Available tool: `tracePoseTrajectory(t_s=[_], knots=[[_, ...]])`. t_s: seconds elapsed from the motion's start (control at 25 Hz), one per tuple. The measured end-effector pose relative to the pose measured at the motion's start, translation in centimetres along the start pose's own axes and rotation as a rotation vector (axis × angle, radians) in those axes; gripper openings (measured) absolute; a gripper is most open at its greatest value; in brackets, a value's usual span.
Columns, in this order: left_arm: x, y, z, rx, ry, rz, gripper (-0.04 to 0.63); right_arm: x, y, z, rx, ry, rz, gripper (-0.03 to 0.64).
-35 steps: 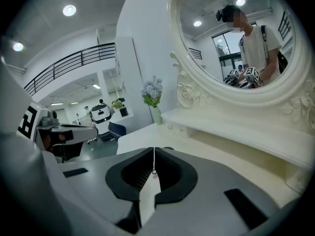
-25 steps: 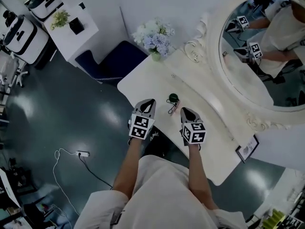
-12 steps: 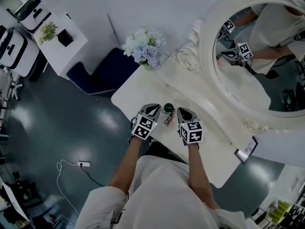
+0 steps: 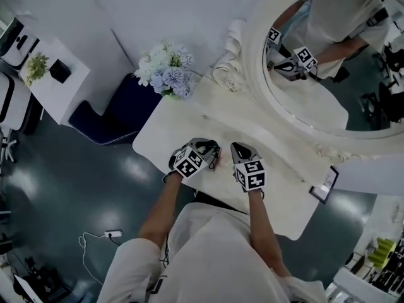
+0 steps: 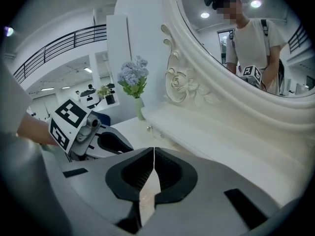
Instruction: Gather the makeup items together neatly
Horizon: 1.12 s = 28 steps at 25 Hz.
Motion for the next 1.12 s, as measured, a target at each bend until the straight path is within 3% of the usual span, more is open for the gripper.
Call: tracePoseTrajectory(t_s=[0.32, 0.48, 0.68, 0.8, 0.92, 1.12], knots=[[1.0, -0.3, 2.5, 0.108, 0.151, 0.164, 0.084, -0.3, -3.4, -1.7, 0.071, -0.020, 0.040, 0.041], [1.1, -0.4, 2.8, 0.136, 0.178, 0.192, 0.081, -0.6, -4.0, -2.2, 0.085, -0.031, 0.046, 0.041], [1.0, -0.1, 2.8, 0.132, 0.179, 0.173, 0.020, -0.9, -3.2, -1.8, 0.070, -0.022, 0.028, 0.041], [0.9, 0.1, 2.7, 0.101, 0.172, 0.146, 0.017, -1.0, -2.6, -1.4, 0.059, -0.016, 0.013, 0.041], [0.9, 0.5, 2.2, 0.045, 0.150, 0.101, 0.015, -1.2, -2.1, -1.1, 0.054, -0.015, -0.006, 0.041], [1.5, 1.7, -0.3, -0.088, 0.083, -0.040, 0.015, -1.4, -0.6, -0.4, 0.029, -0.014, -0.036, 0.041]])
Point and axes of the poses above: the fingertips, and each gripper's own axes: z forward along the fingers, y to its left, x out of its underside, the point moved 4 cm from there along -z, backward along the fingers, and after that the axes turned 7 degrees about y, right-handed, at the moved point
